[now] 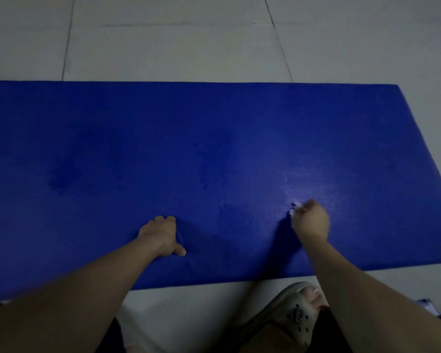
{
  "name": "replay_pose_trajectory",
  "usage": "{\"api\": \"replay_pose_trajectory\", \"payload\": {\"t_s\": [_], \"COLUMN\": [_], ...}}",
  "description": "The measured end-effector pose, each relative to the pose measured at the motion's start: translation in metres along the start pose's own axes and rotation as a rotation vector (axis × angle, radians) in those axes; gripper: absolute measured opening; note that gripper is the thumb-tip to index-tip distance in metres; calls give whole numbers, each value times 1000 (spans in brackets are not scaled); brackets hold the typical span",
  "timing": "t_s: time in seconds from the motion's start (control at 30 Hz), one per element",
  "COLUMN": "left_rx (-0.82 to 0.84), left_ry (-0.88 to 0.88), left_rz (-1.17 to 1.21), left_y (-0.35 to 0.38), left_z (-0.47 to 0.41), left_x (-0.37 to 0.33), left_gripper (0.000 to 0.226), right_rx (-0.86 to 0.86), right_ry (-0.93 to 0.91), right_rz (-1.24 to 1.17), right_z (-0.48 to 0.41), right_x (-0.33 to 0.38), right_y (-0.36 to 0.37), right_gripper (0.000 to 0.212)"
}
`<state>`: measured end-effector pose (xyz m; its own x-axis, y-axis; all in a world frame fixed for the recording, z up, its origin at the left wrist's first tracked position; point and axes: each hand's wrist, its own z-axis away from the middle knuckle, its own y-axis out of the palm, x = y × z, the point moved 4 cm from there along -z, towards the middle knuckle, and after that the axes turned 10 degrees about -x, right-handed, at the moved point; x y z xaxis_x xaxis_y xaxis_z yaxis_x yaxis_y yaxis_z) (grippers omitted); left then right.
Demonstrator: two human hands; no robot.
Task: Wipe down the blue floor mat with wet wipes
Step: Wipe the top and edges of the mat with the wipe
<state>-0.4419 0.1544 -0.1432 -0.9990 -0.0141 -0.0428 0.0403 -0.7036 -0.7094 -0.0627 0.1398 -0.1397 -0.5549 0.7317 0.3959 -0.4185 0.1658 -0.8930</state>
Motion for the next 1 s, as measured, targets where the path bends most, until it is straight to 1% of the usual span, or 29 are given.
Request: {"api": "replay_pose_trajectory", "payload": {"t_s": [0.07, 0.1, 0.17, 0.3, 0.4, 0.47, 0.57, 0.63, 0.67, 0.73, 0.77, 0.8, 0.87, 0.9, 0.97, 1.0], "left_rx": [-3, -4, -5, 2, 1, 0, 2, 11, 19, 45, 66, 89, 131, 127, 33, -59], "left_ry": [4, 5, 7, 13, 16, 9, 3, 12, 13, 9, 10, 15, 46, 59, 60, 58], "left_rz": [-4, -6, -3, 2, -6, -13, -28, -39, -43, -41, -44, -56, -120, -163, -215, -230], "left_y": [1, 1, 2, 3, 2, 1, 1, 0, -1, -2, -5, -9, -20, -28, -49, -60], "left_z": [0, -1, -1, -2, -2, -1, -2, -1, -1, -1, 0, 1, 1, -1, -6, -10], "left_x": [0, 0, 0, 0, 0, 0, 2, 2, 1, -1, -2, -4, -5, -5, -3, -2], "left_gripper": [101, 102, 102, 102, 102, 102, 103, 106, 107, 105, 100, 91, 64, 54, 48, 51], "right_rx": [-52, -64, -62, 45, 128, 208, 291, 293, 284, 230, 194, 159, 85, 49, 4, -12], "right_ry": [127, 133, 50, -134, -288, -372, -452, -517, -516, -442, -386, -325, -199, -121, 26, 83], "right_rz": [-18, -26, -49, -148, -116, -86, -76, -36, -14, 18, 25, 25, 47, 76, 128, 134], "right_z": [-11, -10, 1, 38, 72, 96, 113, 105, 95, 66, 50, 33, -3, -19, -45, -52], "right_x": [-11, -8, 12, 63, 104, 127, 142, 138, 131, 110, 98, 85, 54, 38, 12, 5], "right_y": [-7, -6, 5, 44, 75, 91, 103, 100, 95, 77, 65, 52, 26, 12, -6, -8], "right_gripper": [18, 19, 18, 18, 13, 17, 15, 13, 13, 15, 16, 18, 18, 16, 19, 23]}}
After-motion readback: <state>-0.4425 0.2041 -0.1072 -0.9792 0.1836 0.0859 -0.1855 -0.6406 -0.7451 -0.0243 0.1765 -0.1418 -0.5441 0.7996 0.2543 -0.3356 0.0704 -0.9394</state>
